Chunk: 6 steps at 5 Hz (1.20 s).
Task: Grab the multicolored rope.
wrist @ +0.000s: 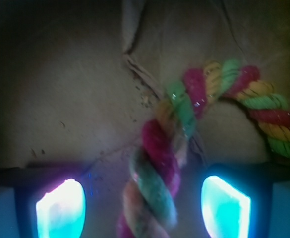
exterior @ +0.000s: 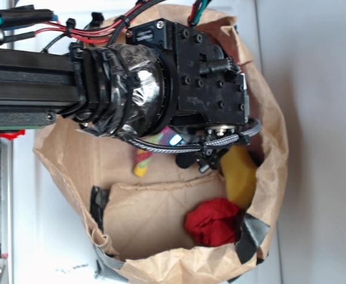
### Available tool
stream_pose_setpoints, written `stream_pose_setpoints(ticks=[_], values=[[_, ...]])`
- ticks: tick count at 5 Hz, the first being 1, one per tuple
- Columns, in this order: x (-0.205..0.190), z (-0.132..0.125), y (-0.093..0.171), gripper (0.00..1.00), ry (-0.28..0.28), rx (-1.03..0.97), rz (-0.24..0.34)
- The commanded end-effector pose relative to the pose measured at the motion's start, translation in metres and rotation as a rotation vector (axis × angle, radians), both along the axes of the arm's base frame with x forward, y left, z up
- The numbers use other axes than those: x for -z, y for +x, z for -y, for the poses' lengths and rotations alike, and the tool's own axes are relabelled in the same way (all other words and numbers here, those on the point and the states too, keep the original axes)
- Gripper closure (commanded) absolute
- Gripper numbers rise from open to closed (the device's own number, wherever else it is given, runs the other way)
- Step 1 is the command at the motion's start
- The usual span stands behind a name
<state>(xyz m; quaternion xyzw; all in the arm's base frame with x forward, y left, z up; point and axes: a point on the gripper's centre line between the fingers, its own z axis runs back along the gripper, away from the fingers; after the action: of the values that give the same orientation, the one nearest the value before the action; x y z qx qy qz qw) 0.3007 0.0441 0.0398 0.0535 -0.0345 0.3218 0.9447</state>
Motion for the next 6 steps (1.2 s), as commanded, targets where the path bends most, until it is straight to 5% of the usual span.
stream_pose_setpoints(ticks=[1, 2, 3, 6], values=[[-0.001, 0.010, 0.011, 0.00, 0.004, 0.042, 0.056], [0.002, 0.013, 0.009, 0.00, 0.014, 0.049, 0.053], [0.000, 0.011, 0.009, 1.00, 0.031, 0.019, 0.061], [-0.041, -0.012, 0.008, 1.00, -0.013, 0.029, 0.094]])
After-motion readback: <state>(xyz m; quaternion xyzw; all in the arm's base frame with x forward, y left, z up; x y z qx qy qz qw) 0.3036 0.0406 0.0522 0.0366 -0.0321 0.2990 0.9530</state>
